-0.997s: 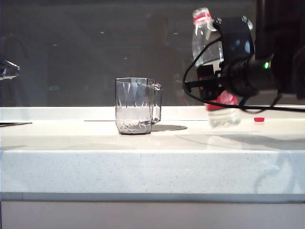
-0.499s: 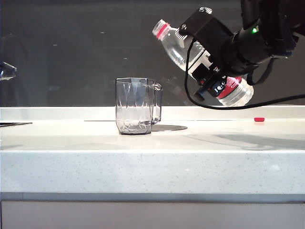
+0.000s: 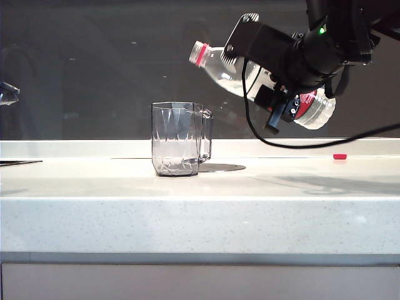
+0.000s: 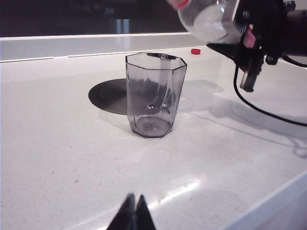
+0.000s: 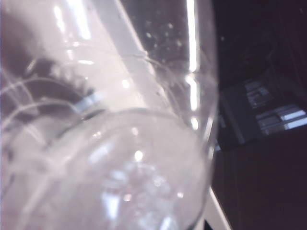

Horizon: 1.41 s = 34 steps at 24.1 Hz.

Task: Pick up the mineral water bottle on the table and pour water into the mug until it's half full.

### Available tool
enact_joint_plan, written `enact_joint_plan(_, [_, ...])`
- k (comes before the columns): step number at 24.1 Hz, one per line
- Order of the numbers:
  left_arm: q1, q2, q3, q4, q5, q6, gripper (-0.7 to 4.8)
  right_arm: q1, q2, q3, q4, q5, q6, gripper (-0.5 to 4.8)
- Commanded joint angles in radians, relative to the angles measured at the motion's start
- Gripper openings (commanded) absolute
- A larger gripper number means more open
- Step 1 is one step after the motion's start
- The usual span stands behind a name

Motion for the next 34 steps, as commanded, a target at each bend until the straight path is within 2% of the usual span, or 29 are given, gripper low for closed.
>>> enact_joint_plan(1, [0.01, 0.0, 0.003, 0.006, 0.0, 0.002, -0.04, 0.012, -0.016, 0.011, 0.016, 0.022, -0.126, 2.37])
enact_joint_plan(13, [0.013, 0.0, 0.003, 0.006, 0.0, 0.002, -0.04, 0.013, -0.05, 0.011, 0.011, 0.042, -0.273, 2.37])
enact_joint_plan(28, [0.013, 0.0, 0.003, 0.006, 0.001, 0.002, -0.04, 0.012, -0.066, 0.011, 0.006, 0.043, -0.394, 2.37])
enact_joint_plan(29, [0.013, 0.0, 0.003, 0.006, 0.0, 0.002, -0.04, 0.012, -0.066, 0.011, 0.006, 0.043, -0.414, 2.28])
enact_joint_plan(32, [0.013, 0.0, 0.003, 0.006, 0.001, 0.002, -0.04, 0.012, -0.066, 0.011, 0.006, 0.043, -0.432, 1.56])
enact_joint_plan(34, [0.013, 0.0, 0.003, 0.006, 0.0, 0.002, -0.04, 0.012, -0.066, 0.011, 0.007, 0.042, -0.431, 1.54])
